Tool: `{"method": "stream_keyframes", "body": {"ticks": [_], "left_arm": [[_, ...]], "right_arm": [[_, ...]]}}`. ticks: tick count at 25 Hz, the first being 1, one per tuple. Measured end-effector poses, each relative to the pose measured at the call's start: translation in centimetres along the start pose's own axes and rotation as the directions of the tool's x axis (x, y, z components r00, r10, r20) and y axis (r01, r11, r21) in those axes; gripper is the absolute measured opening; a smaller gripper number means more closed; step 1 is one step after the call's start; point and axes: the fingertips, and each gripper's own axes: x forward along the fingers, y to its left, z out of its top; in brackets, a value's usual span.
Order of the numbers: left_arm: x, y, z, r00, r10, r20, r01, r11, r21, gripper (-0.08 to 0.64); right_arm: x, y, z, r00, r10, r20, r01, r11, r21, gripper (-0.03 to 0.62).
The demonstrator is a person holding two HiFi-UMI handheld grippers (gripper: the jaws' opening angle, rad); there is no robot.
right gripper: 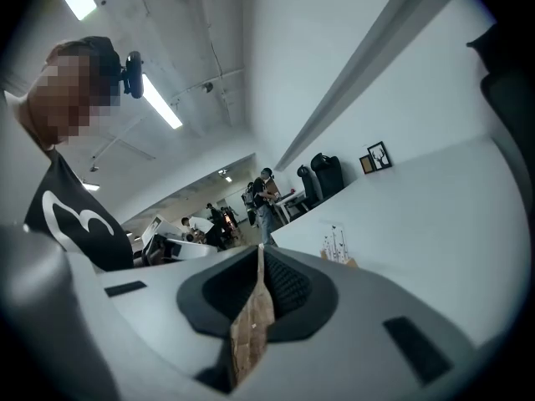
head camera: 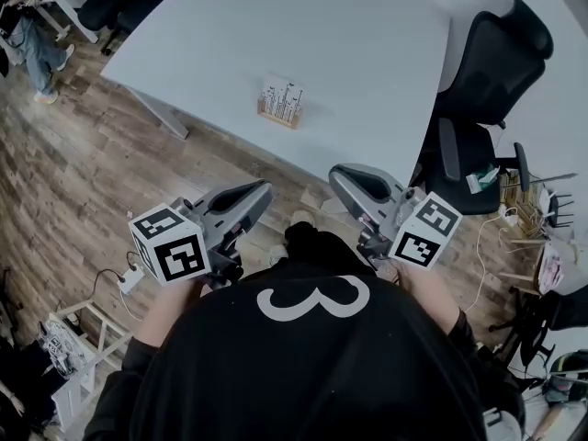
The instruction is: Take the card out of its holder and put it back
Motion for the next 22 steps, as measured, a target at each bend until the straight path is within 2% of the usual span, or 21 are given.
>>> {"method": "stream_keyframes", "body": {"ticks": [5,12,18,22], "left_arm": [[1.1,1.1,1.2,1.000,0.026,-0.006,-0.026,1.000,0.001,0.014],[3.1,3.7,3.1,0.998,0.066,-0.009,-0.067,0.997,-0.027,0.014],[4.6,5.9,4.5,0.995,0.101,0.005,-0.100,0.993,-0.063,0.014],[4.6,7.7,5.0,0.991,0.135,0.008,-0.133,0.987,-0.092,0.014]], "right_arm": [[1.3,-1.6,-0.1,0.999,0.035,-0.041,-0.035,0.999,-0.004,0.021],[4.0,-5.5,0.6,0.995,0.051,-0.087,-0.050,0.999,0.005,0.073],[6.3,-9.2,0.3,0.986,0.031,-0.161,-0.037,0.999,-0.036,0.117],[8.6,-11.6,-0.1,0.982,-0.012,-0.190,-0.003,0.997,-0.078,0.143]]}}
